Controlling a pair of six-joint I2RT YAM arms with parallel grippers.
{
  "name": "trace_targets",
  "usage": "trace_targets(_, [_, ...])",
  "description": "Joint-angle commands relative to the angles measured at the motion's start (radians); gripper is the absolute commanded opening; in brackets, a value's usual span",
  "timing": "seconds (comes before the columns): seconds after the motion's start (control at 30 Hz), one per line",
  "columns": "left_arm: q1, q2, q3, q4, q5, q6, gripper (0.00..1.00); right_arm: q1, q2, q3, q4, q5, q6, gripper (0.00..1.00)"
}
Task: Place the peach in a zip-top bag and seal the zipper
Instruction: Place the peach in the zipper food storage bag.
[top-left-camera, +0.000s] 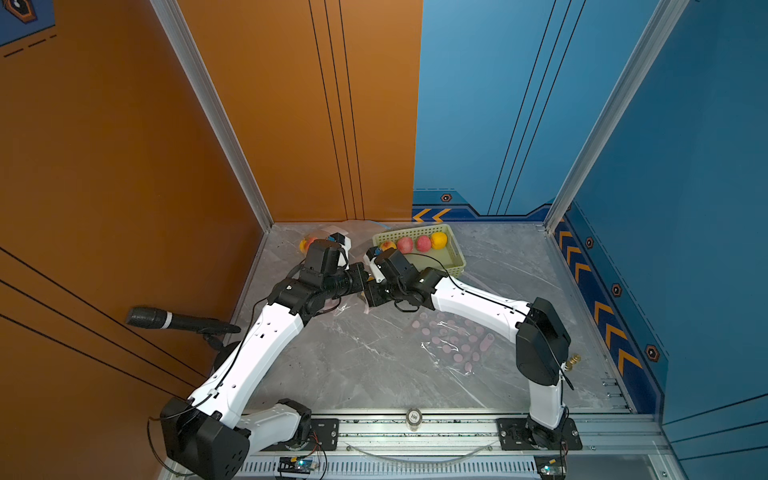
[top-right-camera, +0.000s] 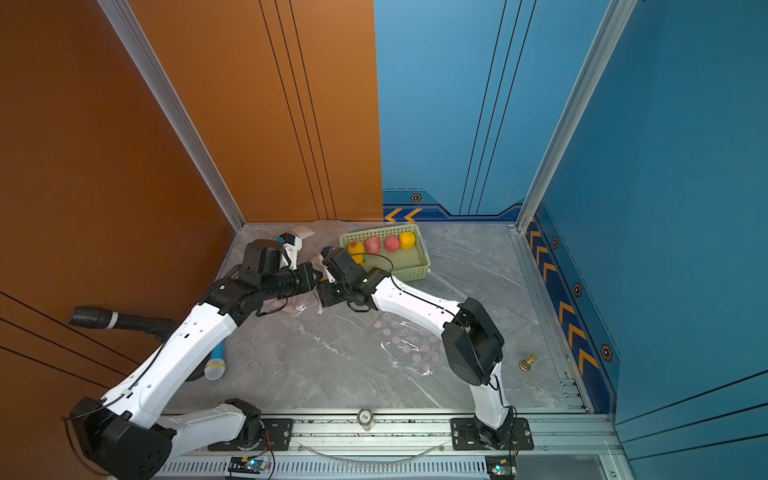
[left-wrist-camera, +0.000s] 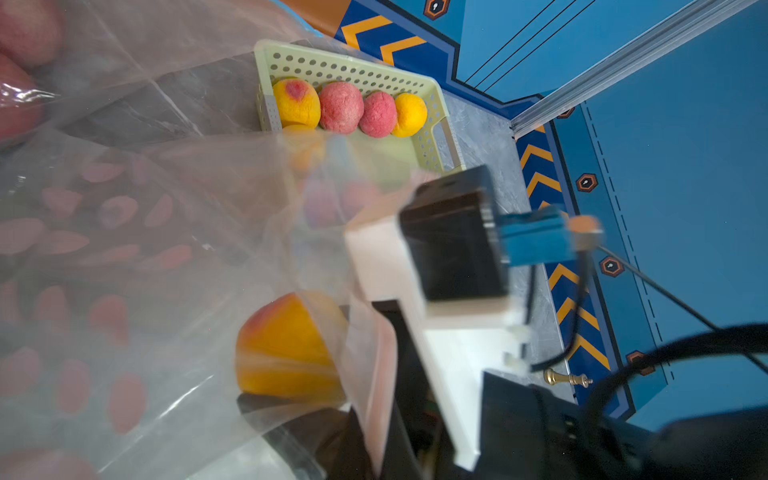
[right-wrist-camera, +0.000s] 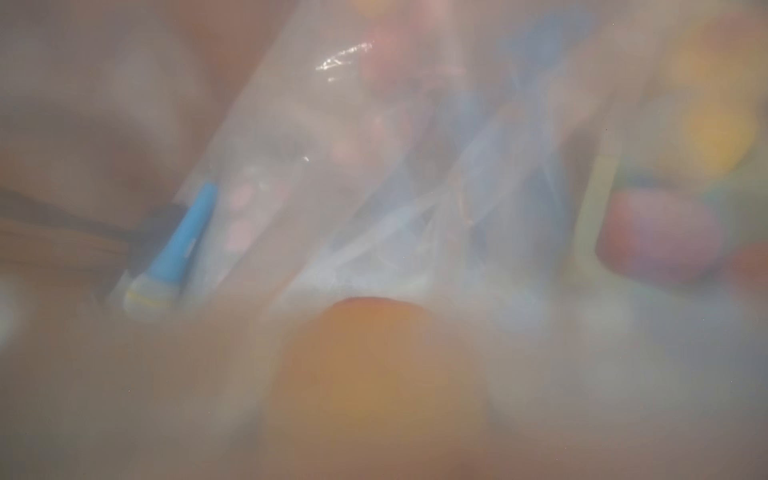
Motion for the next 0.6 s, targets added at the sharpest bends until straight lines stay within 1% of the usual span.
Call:
trace_targets(0.0, [-0.019,-0.014,0.013,0.01,0.091,-0.011,0.0,0.022,0.022,0.064,0.025,0.06,-0.064,0.61])
trace_targets(0.13, [0.008,-0.034,-0.006,0.014,0.091,-0.028,0.0,0.026,-0.012,0.045,0.022,0.089,-0.079,0.74])
trace_targets(0.2, [0.025,-0.039,-0.023,0.029,0.094,-0.048,0.0,0.025,-0.038,0.035,0.019,0.101,-0.078,0.77])
trace_targets(0.4, [0.037,-0.026,-0.047,0.086,0.147,-0.101,0.0,0.02,-0.086,0.037,-0.015,0.121,-0.072,0.81])
trace_targets(0.57, [0.036,-0.025,-0.051,0.094,0.131,-0.128,0.0,0.012,-0.112,0.047,-0.044,0.121,-0.085,0.84])
